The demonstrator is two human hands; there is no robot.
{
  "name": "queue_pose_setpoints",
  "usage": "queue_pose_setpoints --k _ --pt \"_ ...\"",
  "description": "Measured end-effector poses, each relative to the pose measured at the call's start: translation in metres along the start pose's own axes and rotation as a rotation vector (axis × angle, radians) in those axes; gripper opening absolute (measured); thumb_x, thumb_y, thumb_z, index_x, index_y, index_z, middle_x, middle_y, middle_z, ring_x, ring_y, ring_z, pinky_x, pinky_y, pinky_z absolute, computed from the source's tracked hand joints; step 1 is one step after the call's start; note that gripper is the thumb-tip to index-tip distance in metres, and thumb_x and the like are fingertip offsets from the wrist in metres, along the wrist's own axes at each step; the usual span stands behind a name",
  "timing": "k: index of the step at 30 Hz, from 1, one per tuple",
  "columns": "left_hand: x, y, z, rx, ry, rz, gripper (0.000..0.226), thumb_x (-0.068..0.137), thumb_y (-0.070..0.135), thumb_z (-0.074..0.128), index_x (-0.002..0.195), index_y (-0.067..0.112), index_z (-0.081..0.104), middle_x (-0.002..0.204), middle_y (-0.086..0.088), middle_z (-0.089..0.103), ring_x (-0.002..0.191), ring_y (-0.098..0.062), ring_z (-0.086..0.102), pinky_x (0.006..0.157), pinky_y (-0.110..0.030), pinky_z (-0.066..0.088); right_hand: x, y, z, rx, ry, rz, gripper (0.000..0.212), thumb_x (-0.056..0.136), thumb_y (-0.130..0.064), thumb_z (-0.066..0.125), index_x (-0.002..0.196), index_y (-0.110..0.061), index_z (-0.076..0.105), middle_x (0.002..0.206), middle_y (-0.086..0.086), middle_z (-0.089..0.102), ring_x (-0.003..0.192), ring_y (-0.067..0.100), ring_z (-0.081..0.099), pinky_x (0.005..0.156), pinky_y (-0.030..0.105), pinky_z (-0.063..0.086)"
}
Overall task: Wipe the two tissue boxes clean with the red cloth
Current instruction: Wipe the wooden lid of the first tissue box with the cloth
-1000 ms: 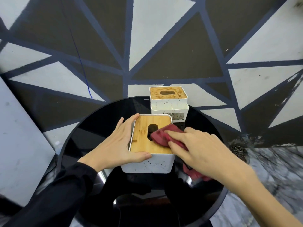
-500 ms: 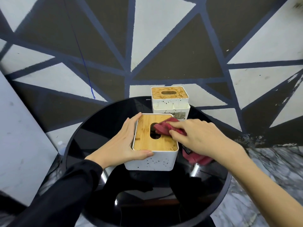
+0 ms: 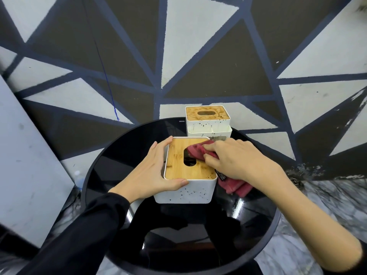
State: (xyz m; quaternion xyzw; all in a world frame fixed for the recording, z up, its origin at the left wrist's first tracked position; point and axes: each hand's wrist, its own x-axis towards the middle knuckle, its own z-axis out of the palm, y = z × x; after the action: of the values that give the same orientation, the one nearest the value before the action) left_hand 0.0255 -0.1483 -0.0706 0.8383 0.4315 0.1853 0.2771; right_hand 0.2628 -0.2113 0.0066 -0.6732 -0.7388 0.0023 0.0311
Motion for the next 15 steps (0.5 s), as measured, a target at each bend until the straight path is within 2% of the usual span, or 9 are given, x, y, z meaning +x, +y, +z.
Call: queue_pose_setpoints --k 4,7,9,12,13,15 --pt "0.000 -0.001 0.000 0.002 0.001 -0.007 0.131 0.064 0.089 0.068 0.164 0.047 -0.005 0.169 0.031 0.001 0.162 -0.012 -0.012 0.130 -0.045 0.017 -0.037 0.000 0.002 0.022 -0.005 -0.043 0.040 0.108 -0.047 0.036 0.142 -0.038 0.055 0.105 -0.002 0.065 0.089 0.026 0.062 0.068 0.037 0.038" --pt "0.000 0.000 0.000 0.033 0.014 -0.002 0.132 0.063 0.090 0.066 0.165 0.044 -0.004 0.171 0.027 0.001 0.163 -0.015 -0.012 0.131 -0.046 0.015 -0.059 0.000 0.002 0.056 -0.029 -0.063 0.042 0.108 -0.050 0.033 0.147 -0.045 0.048 0.096 -0.008 0.056 0.095 0.024 0.065 0.069 0.035 0.039" --pt "0.002 -0.001 0.001 0.066 0.035 0.017 0.135 0.062 0.094 0.063 0.166 0.039 -0.002 0.172 0.023 0.004 0.160 -0.009 -0.011 0.131 -0.041 0.007 -0.063 0.001 0.002 0.070 -0.030 -0.086 0.037 0.108 -0.050 0.033 0.139 -0.044 0.053 0.089 -0.012 0.054 0.089 0.021 0.063 0.068 0.034 0.039" --pt "0.006 -0.005 0.002 0.153 0.065 0.102 0.140 0.061 0.106 0.048 0.167 0.029 0.001 0.174 0.017 0.011 0.159 -0.001 -0.001 0.131 -0.032 -0.009 -0.063 0.003 0.003 0.074 -0.037 -0.096 0.031 0.107 -0.048 0.035 0.126 -0.042 0.058 0.078 -0.010 0.048 0.079 0.020 0.058 0.067 0.035 0.042" --pt "0.007 -0.006 0.002 0.160 0.065 0.126 0.139 0.062 0.107 0.046 0.167 0.027 0.001 0.174 0.016 0.012 0.158 0.004 0.001 0.130 -0.030 -0.012 -0.063 0.004 0.003 0.061 -0.036 -0.097 0.031 0.107 -0.049 0.035 0.128 -0.045 0.057 0.078 -0.010 0.047 0.077 0.019 0.057 0.067 0.035 0.043" --pt "0.007 -0.005 0.002 0.160 0.059 0.149 0.138 0.065 0.103 0.049 0.168 0.025 0.000 0.173 0.017 0.011 0.150 0.020 -0.008 0.126 -0.022 -0.018 -0.062 0.006 0.001 0.033 -0.033 -0.094 0.034 0.107 -0.052 0.035 0.134 -0.050 0.055 0.081 -0.010 0.048 0.079 0.018 0.056 0.067 0.034 0.044"
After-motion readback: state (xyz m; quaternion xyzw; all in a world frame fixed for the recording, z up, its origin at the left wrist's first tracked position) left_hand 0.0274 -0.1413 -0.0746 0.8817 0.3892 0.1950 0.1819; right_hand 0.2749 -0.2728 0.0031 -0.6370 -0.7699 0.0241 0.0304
